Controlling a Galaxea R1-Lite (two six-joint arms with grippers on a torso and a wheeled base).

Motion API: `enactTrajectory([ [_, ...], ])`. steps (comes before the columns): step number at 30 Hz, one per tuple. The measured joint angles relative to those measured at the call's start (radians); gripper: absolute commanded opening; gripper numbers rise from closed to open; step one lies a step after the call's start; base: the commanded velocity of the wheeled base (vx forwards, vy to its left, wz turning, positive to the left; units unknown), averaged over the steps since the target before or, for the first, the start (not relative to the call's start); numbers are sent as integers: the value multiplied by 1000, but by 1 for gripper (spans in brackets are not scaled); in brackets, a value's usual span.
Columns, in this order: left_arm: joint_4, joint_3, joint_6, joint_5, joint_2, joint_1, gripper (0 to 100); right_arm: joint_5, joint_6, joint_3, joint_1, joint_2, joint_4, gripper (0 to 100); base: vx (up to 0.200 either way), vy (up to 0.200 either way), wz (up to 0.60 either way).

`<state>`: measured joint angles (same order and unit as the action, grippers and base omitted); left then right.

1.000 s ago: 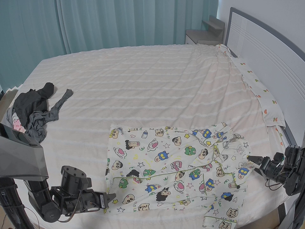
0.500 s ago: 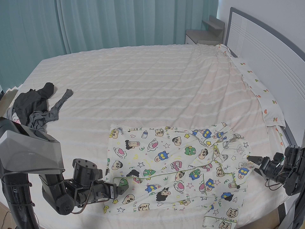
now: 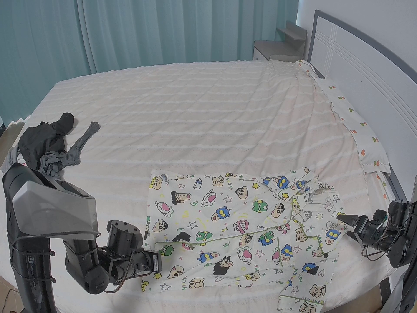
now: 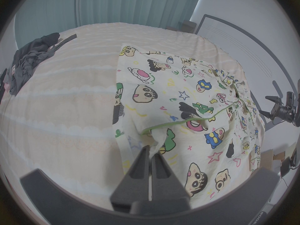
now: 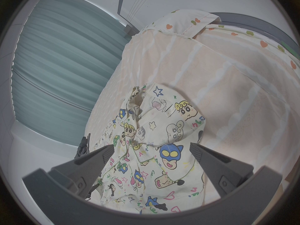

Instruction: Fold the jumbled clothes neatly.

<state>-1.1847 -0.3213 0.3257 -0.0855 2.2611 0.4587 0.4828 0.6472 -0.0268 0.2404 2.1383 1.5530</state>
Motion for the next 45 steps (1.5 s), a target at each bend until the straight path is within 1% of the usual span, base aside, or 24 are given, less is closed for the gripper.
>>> enactTrajectory([
  [8, -2, 35, 8, 0, -21, -38, 0, 0, 0, 2, -1, -1, 0, 100, 0, 0, 0],
  [19, -2, 64, 11, 6, -53, -110, 0, 0, -1, 4, -1, -4, 0, 100, 0, 0, 0],
  [24, -2, 64, 12, 8, -51, -119, 0, 0, -1, 4, -1, -4, 0, 100, 0, 0, 0],
  [27, -3, 61, 30, 10, -49, -120, 0, -1, -11, 4, -1, -5, 0, 100, 0, 0, 0],
  [28, -3, 62, 33, 15, -49, -120, 100, -1, -13, 4, -1, -5, 0, 100, 0, 0, 0],
  [32, -3, 62, 48, 27, -49, -119, 100, -2, -15, 5, -1, -7, 0, 100, 0, 0, 0],
  [38, -4, 63, 119, 28, -59, -119, 100, -2, -20, 8, 0, -9, 0, 100, 0, 0, 0],
  [43, -3, 126, 147, 36, -106, -111, 100, 2, -24, 9, -5, -33, 0, 100, 0, 0, 0],
  [45, -4, 157, 176, 40, -135, -96, 100, 0, -24, 9, -12, -50, 0, 100, 0, 0, 0],
])
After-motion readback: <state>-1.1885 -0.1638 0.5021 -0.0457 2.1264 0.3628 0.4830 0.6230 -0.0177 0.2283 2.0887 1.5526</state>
